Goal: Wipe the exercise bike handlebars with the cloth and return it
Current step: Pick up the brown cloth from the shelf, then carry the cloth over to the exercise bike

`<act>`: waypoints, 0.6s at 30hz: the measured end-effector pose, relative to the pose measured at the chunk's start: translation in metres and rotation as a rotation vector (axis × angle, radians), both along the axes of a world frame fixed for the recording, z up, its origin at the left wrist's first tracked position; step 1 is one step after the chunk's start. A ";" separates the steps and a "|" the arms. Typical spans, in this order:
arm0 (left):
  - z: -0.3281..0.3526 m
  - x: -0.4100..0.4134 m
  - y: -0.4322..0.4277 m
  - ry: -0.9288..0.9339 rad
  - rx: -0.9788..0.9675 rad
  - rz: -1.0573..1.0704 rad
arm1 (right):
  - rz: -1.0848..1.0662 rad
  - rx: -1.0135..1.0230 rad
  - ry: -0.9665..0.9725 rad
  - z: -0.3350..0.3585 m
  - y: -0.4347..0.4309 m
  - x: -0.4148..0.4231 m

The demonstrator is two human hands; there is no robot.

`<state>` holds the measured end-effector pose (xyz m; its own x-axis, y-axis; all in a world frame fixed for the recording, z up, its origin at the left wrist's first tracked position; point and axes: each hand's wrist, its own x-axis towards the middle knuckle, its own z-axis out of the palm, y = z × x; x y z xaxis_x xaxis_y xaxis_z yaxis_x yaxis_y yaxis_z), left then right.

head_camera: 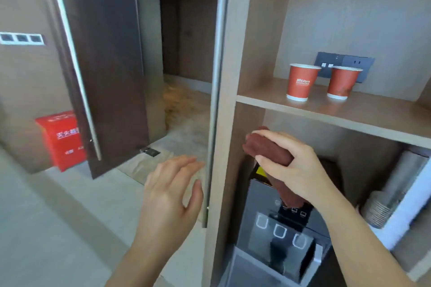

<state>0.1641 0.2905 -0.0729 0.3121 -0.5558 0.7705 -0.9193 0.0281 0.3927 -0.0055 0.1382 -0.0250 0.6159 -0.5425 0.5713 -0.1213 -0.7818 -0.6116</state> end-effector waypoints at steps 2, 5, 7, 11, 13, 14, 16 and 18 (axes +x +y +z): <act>-0.005 0.012 0.038 -0.017 0.003 0.084 | 0.093 0.060 -0.031 -0.011 0.032 0.028; -0.012 0.027 0.099 -0.002 0.022 0.232 | 0.239 0.099 -0.039 -0.022 0.087 0.069; -0.019 0.033 0.142 0.004 0.043 0.335 | 0.333 0.112 -0.049 -0.029 0.126 0.094; -0.034 0.041 0.231 -0.023 0.083 0.536 | 0.493 0.101 -0.072 -0.048 0.208 0.137; -0.043 0.043 0.272 -0.034 0.101 0.653 | 0.564 0.070 -0.080 -0.060 0.248 0.157; -0.047 0.044 0.291 -0.032 0.110 0.708 | 0.595 0.059 -0.083 -0.065 0.266 0.167; -0.057 0.043 0.327 -0.013 0.118 0.812 | 0.669 0.095 -0.080 -0.075 0.302 0.185; -0.068 0.044 0.361 0.020 0.119 0.911 | 0.741 0.128 -0.064 -0.084 0.336 0.203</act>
<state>0.2079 0.6517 -0.1409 0.6812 -0.1640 0.7135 -0.5593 -0.7455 0.3625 0.1975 0.4744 -0.1092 0.8129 -0.0637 0.5789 0.4477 -0.5673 -0.6912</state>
